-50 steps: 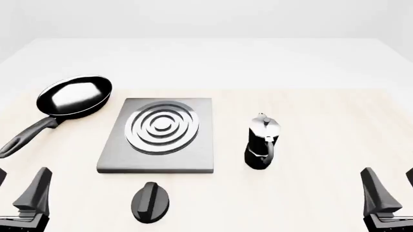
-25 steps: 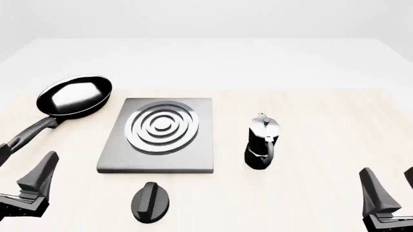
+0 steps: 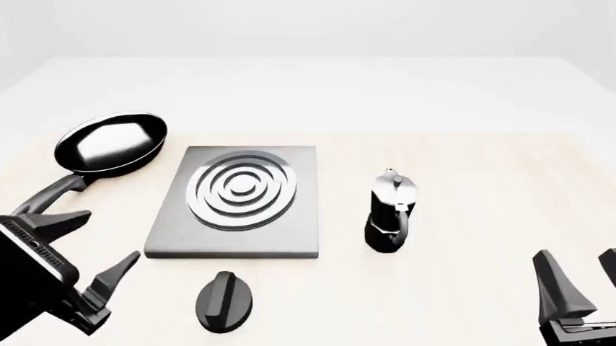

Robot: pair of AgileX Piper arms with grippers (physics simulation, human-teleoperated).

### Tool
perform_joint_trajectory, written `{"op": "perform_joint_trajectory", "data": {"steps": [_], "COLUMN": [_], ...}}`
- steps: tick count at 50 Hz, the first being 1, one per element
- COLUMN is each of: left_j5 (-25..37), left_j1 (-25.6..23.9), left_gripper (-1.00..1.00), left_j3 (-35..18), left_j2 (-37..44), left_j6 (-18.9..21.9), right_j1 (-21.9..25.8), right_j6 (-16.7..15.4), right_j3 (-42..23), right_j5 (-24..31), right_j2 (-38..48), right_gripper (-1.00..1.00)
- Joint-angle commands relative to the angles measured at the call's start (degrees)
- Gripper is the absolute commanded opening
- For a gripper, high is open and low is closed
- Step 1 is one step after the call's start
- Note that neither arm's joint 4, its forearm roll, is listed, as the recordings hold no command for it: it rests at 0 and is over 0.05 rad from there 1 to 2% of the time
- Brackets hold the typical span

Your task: Turn on the stove and put the moka pot on it.

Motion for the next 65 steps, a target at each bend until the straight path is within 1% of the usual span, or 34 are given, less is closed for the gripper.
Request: {"op": "perform_joint_trajectory", "data": {"steps": [1,8,10,11,14,20,26,31,42,48,49,56,64,65], "left_j5": [3.1,3.1,2.9,2.6,1.3,-3.5,-8.7,-13.9,-20.4,-23.4,-25.3,-28.1,-32.6,-34.0], "left_j1": [-0.6,-2.4,-2.5,-2.6,-2.9,-5.2,-6.4,-6.2,-6.8,-7.1,-7.9,-8.5,-8.4,-8.1], "left_gripper": [1.00,1.00,1.00,1.00,1.00,1.00,1.00,1.00,1.00,1.00,1.00,1.00,1.00,1.00], "left_j3": [0.3,2.3,2.7,3.3,2.8,3.8,5.3,7.8,10.5,10.7,10.1,10.2,10.9,11.2], "left_j2": [3.1,4.2,5.1,4.7,5.8,10.1,14.5,18.6,24.5,27.9,30.8,33.8,38.4,39.9], "left_j6": [4.4,4.1,3.4,4.1,3.1,1.3,0.1,1.4,0.1,-0.4,-1.0,-1.7,-1.8,-1.4], "right_j1": [0.2,0.3,0.2,0.2,0.3,0.6,0.5,0.5,0.5,0.5,0.5,0.5,0.6,0.6], "right_j6": [0.1,0.2,0.2,0.2,0.2,0.2,0.2,0.3,0.3,0.3,0.3,0.3,0.4,0.4], "right_j3": [0.0,0.0,0.0,0.0,0.0,0.0,0.0,0.0,0.0,0.0,0.0,0.0,0.0,0.0], "right_j5": [0.1,0.2,0.1,0.1,0.0,-0.1,-0.2,-0.1,0.1,0.2,0.3,0.3,0.3,0.3], "right_j2": [-0.1,-0.2,-0.1,-0.1,0.0,0.1,0.1,0.1,-0.1,-0.3,-0.4,-0.4,-0.4,-0.4], "right_gripper": [1.00,1.00,1.00,1.00,1.00,1.00,1.00,1.00,1.00,1.00,1.00,1.00,1.00,1.00]}}
